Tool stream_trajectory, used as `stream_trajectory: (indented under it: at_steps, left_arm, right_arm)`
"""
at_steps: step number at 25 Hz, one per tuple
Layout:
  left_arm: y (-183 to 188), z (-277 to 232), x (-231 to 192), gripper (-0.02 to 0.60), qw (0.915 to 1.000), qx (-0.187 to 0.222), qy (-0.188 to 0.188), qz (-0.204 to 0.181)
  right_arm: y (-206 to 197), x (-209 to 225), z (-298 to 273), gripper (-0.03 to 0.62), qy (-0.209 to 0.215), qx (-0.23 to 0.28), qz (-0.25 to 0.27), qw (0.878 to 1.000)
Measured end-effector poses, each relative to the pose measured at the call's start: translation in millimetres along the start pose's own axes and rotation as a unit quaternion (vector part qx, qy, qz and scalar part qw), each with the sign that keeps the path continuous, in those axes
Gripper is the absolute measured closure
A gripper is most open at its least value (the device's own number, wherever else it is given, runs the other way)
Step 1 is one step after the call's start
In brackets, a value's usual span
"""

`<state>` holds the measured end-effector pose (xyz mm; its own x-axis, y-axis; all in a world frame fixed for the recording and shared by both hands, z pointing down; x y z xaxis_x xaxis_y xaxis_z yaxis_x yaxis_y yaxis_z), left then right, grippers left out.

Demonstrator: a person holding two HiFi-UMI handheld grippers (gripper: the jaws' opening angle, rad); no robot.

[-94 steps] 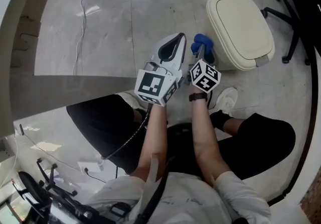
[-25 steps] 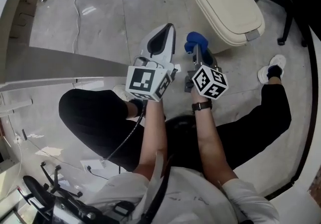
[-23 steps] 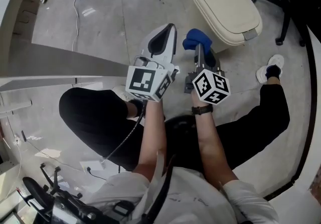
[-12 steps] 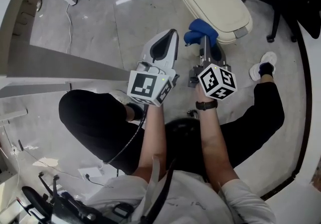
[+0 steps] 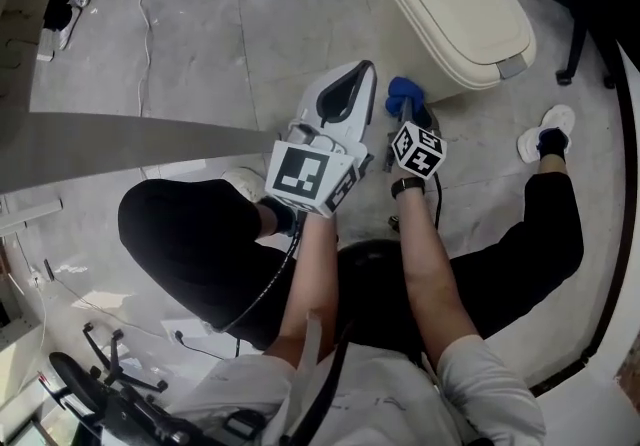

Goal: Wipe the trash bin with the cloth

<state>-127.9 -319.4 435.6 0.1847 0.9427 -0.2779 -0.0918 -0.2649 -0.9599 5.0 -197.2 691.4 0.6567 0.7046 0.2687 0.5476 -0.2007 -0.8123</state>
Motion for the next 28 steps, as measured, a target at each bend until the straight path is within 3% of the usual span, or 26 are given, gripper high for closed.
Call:
stream_trajectory:
  at_steps: [5, 9, 11, 15, 19, 24, 28]
  left_arm:
    - [0, 0, -9, 0.581, 0.9998, -0.015, 0.009, 0.0]
    - [-3, 2, -7, 0.581, 0.9998, -0.017, 0.005, 0.0]
    - [-2, 3, -5, 0.581, 1.0, -0.009, 0.0, -0.001]
    - [11, 6, 3, 0.581, 1.0, 0.004, -0.001, -0.007]
    - [27, 15, 6, 0.581, 0.9997, 0.02, 0.011, 0.001]
    - [37, 24, 17, 0.581, 0.9997, 0.021, 0.006, -0.014]
    - [39, 21, 27, 0.581, 0.9997, 0.022, -0.005, -0.013]
  right_arm:
    - [-54, 35, -23, 0.554, -0.081, -0.082, -0.106, 0.988]
    - [-63, 41, -39, 0.554, -0.067, -0.128, -0.1, 0.984]
    - [-55, 33, -33, 0.554, -0.057, -0.128, -0.111, 0.984]
    - [-17, -1, 6, 0.554, 0.0, -0.089, -0.151, 0.985]
    - [66, -49, 62, 0.554, 0.113, 0.0, -0.121, 0.986]
    - [168, -80, 137, 0.554, 0.212, 0.154, -0.081, 0.962]
    - [210, -69, 167, 0.554, 0.23, 0.231, -0.124, 0.937]
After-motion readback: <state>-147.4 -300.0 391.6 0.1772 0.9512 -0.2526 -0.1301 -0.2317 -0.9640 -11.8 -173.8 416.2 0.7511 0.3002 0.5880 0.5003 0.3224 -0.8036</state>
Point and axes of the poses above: the fingertips, and each gripper's own axes: z backward along the fingers, x to its right, y out of its top, the point moved 6 cm from there along z, backward along the fingers, and after that the axes turned 1 degree about -y, right-handed, at the moved point
